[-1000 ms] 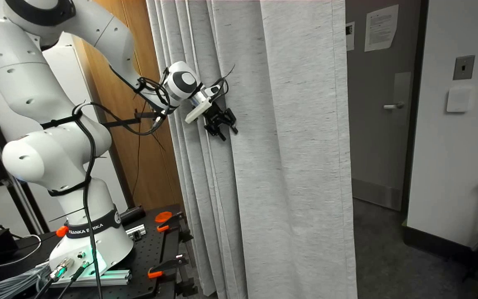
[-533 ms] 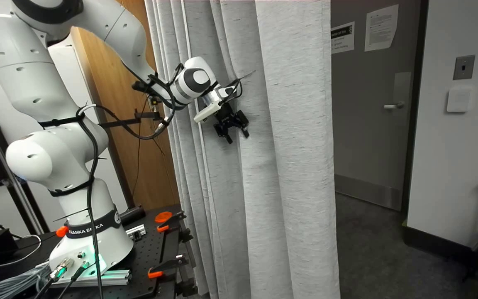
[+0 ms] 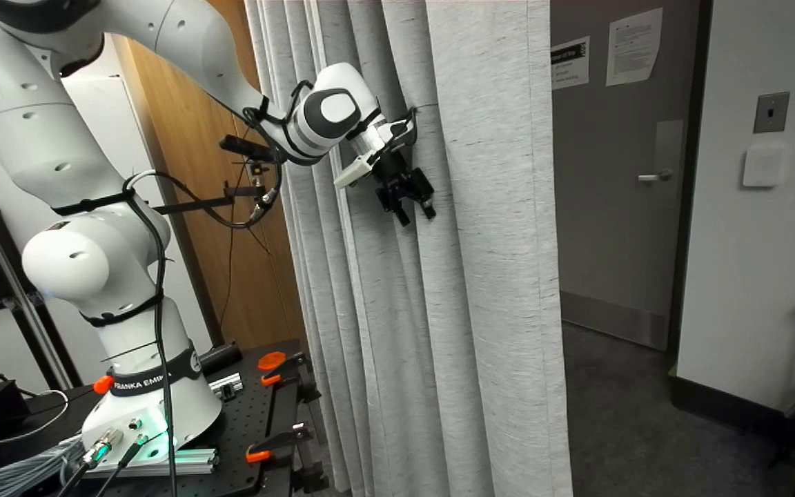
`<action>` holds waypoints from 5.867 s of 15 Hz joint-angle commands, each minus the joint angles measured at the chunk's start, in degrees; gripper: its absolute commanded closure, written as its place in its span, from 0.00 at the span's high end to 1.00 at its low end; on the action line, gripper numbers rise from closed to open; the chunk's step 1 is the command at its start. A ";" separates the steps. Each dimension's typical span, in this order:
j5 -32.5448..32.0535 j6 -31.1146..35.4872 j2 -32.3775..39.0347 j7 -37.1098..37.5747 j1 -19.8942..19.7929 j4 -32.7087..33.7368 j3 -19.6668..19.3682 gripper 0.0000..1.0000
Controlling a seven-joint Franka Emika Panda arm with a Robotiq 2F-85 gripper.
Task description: Open the curtains
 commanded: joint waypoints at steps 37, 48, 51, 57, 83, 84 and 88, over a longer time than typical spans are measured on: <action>22.62 20.62 -0.63 -26.38 10.50 -4.19 -33.64 1.00; 47.90 17.11 -1.61 -59.49 32.52 5.20 -50.40 1.00; 52.42 21.90 -2.72 -65.78 36.30 6.23 -52.84 1.00; 65.15 31.62 -4.77 -74.50 47.70 8.97 -57.23 1.00; 52.94 48.33 -12.33 -75.16 87.84 17.33 -107.45 0.00; 52.29 47.85 -12.02 -75.11 88.49 18.73 -110.54 0.00; 52.26 47.01 -9.82 -74.10 92.63 25.28 -124.61 0.00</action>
